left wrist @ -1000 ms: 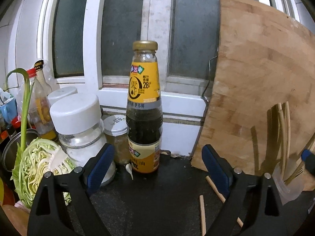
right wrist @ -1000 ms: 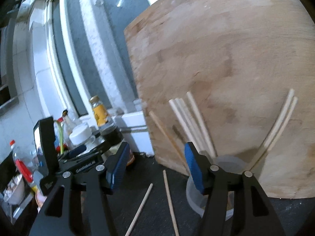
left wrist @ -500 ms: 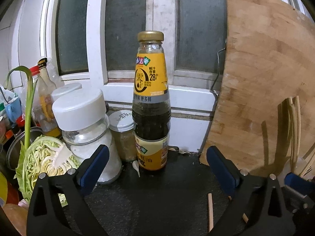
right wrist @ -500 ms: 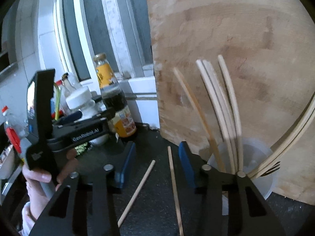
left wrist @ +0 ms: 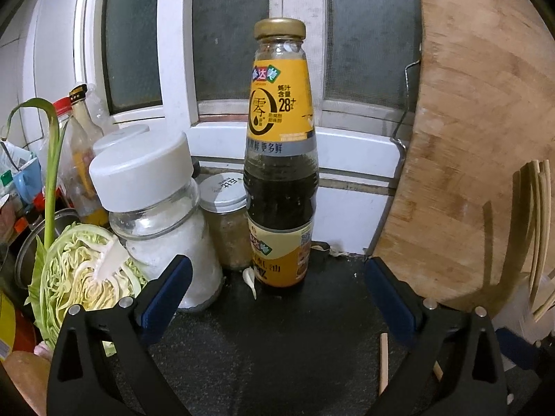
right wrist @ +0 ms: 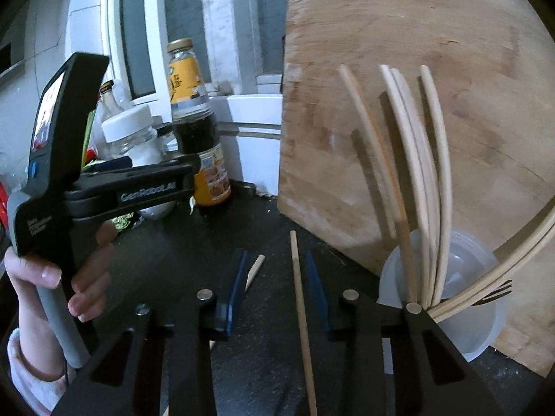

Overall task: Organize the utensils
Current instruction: 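Lower both tools toward the last two chopsticks on the counter, then grasp a chopstick with the right tool while the left tool grasps the other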

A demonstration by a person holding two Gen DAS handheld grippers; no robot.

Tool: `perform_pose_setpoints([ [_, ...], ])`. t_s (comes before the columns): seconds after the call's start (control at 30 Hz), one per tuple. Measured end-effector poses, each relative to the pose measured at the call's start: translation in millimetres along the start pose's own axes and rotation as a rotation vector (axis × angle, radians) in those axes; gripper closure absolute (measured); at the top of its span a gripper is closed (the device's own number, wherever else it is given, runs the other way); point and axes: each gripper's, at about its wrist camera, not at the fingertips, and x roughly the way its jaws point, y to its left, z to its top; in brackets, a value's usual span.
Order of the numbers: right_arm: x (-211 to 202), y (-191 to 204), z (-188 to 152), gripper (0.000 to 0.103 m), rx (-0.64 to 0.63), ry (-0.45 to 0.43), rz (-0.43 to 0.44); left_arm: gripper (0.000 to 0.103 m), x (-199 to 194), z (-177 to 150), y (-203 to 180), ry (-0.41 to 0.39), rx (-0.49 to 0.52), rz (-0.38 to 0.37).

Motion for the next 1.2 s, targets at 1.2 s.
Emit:
perform_pose_setpoints([
  [1.2,72.9,-11.4,-21.4,0.078,0.071,0.252,-0.073,0.004,23.5,-15.2,-29.6,0.166,0.166,-0.032],
])
